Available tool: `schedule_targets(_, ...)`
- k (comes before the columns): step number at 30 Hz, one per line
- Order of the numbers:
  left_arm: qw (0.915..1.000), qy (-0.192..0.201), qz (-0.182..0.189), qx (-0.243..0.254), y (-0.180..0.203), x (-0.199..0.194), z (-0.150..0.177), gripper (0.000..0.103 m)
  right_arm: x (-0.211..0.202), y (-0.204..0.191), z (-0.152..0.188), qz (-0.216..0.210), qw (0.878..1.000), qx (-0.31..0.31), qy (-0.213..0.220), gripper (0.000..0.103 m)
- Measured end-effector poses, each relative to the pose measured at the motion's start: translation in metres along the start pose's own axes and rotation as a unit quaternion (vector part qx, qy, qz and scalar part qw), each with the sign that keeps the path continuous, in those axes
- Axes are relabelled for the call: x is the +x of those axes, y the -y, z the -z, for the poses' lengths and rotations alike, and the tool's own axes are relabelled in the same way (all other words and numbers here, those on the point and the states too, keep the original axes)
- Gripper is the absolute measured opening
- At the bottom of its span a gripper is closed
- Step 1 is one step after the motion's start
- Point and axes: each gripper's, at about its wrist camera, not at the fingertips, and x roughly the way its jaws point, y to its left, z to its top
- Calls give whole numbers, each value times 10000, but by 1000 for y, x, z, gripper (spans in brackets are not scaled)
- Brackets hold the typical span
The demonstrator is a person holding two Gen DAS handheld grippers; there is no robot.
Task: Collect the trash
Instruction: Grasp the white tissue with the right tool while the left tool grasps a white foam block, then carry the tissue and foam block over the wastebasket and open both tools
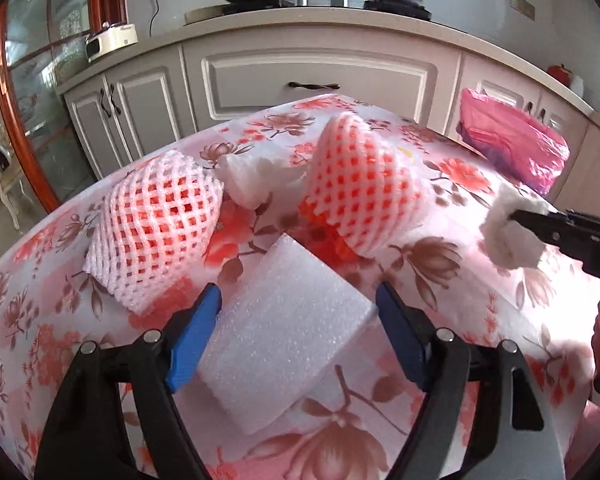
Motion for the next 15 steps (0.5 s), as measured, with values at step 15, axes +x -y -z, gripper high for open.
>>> schedule_targets(15,9953,904,-250,-259,45,-68,20,70,-40,-15,1,41,9989,-263,389,23)
